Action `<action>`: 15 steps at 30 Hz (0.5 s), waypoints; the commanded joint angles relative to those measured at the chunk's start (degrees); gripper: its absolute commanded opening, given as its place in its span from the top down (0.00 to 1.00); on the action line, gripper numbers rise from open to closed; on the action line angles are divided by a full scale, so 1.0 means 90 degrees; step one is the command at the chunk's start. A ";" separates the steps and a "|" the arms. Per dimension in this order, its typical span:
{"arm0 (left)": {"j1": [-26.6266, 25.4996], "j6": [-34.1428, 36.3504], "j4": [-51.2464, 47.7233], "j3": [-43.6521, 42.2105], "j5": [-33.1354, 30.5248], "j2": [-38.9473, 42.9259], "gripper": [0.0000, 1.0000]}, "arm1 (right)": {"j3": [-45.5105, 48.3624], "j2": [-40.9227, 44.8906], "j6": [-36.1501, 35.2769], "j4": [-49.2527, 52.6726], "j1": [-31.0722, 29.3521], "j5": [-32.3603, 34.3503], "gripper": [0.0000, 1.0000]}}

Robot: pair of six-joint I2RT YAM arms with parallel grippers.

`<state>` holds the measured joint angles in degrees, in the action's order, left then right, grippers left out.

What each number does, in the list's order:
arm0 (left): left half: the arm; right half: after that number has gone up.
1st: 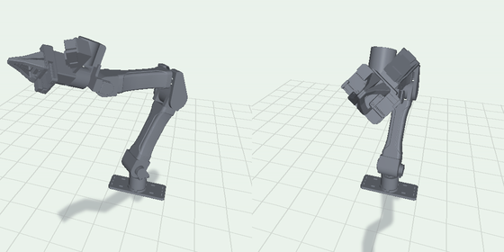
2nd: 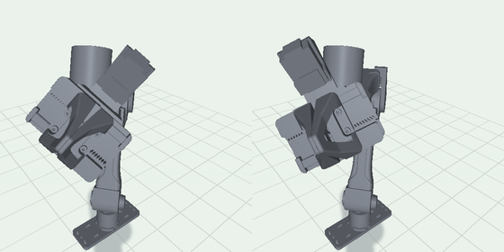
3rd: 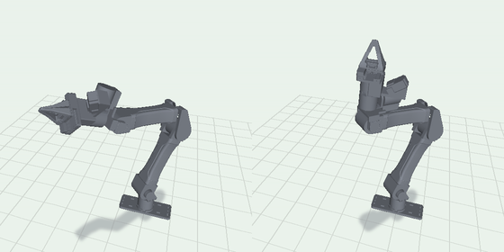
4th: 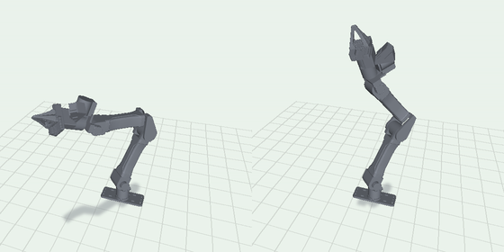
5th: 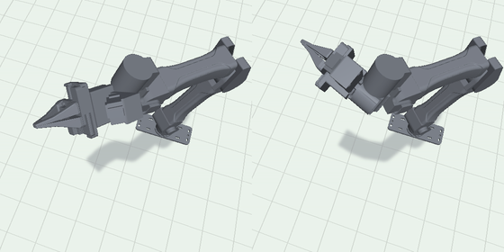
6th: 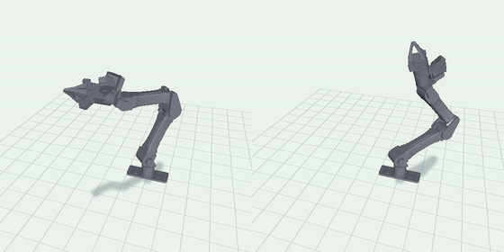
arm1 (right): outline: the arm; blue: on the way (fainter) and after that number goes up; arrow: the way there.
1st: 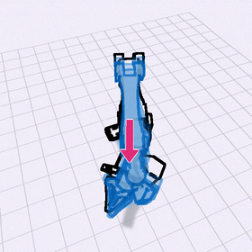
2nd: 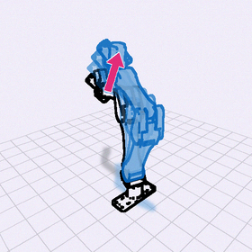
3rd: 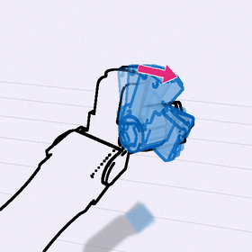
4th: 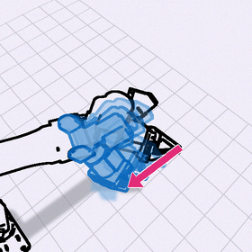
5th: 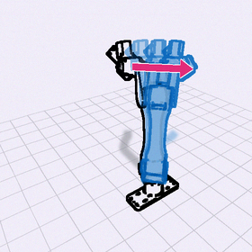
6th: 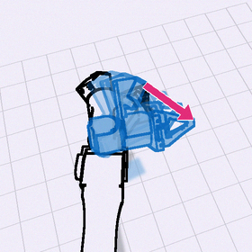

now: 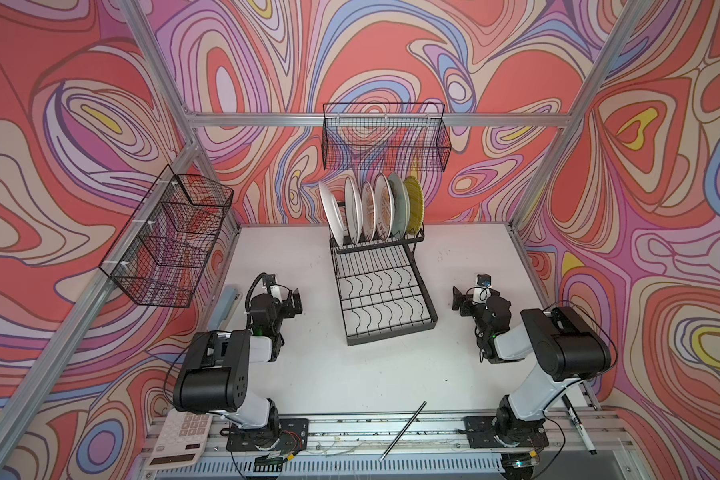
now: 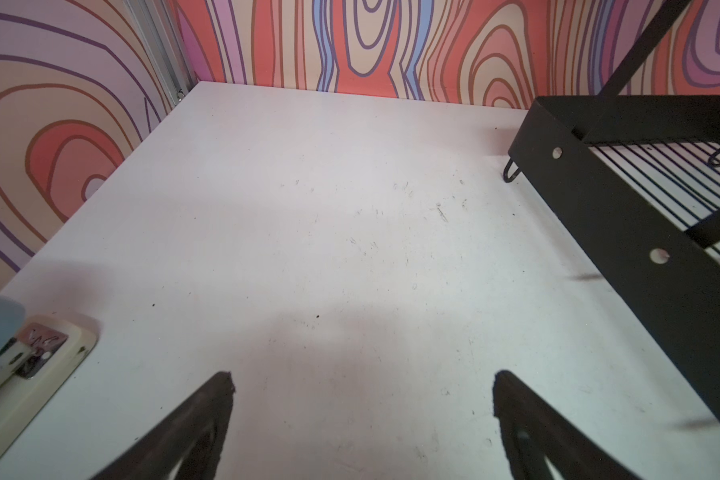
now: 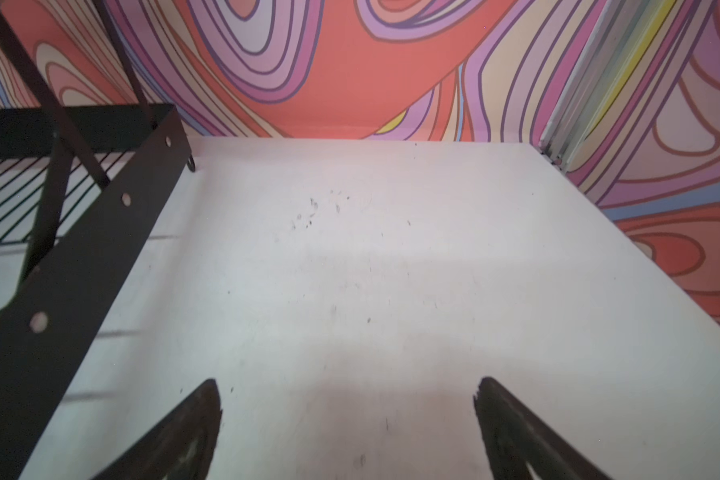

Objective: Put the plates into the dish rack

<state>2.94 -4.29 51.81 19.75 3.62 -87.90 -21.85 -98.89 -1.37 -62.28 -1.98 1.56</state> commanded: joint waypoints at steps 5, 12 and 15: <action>-0.0048 0.0148 -0.0012 0.0126 0.0065 -0.0025 0.00 | -0.0553 0.0041 0.0328 0.0800 0.0213 0.0397 0.02; -0.0052 0.0174 -0.0024 0.0140 0.0074 -0.0019 0.00 | -0.0546 0.0041 0.0328 0.0797 0.0214 0.0403 0.02; -0.0050 0.0169 -0.0024 0.0137 0.0074 -0.0022 0.00 | -0.0551 0.0041 0.0328 0.0797 0.0218 0.0397 0.02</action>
<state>2.63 -4.03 51.62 19.86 3.68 -87.90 -27.09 -98.67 1.13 -55.59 -0.16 4.54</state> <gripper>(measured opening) 0.999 0.984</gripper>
